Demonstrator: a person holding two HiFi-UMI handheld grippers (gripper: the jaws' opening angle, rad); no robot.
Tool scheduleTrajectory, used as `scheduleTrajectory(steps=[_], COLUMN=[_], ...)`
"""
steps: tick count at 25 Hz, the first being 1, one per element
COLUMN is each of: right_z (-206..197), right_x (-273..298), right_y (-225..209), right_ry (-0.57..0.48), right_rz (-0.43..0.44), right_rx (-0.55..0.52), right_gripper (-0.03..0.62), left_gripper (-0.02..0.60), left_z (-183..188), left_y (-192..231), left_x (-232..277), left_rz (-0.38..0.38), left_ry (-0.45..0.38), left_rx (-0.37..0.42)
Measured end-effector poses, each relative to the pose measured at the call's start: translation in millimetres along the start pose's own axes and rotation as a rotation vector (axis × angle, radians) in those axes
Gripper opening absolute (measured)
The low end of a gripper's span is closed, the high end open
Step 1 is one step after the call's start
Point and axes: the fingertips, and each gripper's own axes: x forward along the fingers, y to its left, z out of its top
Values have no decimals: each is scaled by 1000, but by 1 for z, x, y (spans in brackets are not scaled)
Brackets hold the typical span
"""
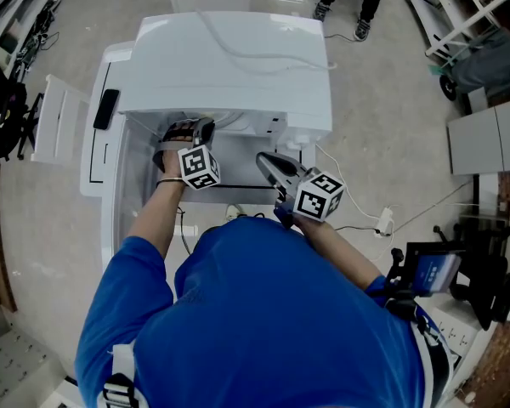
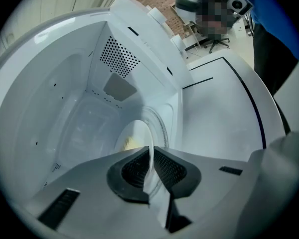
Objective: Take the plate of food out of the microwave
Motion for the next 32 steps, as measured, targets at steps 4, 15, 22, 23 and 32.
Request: scheduleTrajectory(steps=[4, 15, 22, 23, 32], right_z=[-2, -23, -30, -31, -31], right_x=[0, 2, 11, 13, 21], right_y=[3, -5, -8, -8, -9], right_ry=[7, 57, 66, 66, 57], right_rz=[13, 19, 26, 27, 26], right_rx=[1, 31, 73, 79, 116], right_gripper=[-2, -2, -2, -2, -2], left_gripper=[38, 38, 38, 38, 38], left_z=[1, 2, 0, 0, 2], left_y=[-10, -24, -28, -28, -29], left_x=[-9, -28, -33, -34, -38], left_rz=[-2, 13, 17, 17, 12], left_ry=[-1, 6, 5, 5, -11], left_rx=[-7, -24, -32, -32, -31])
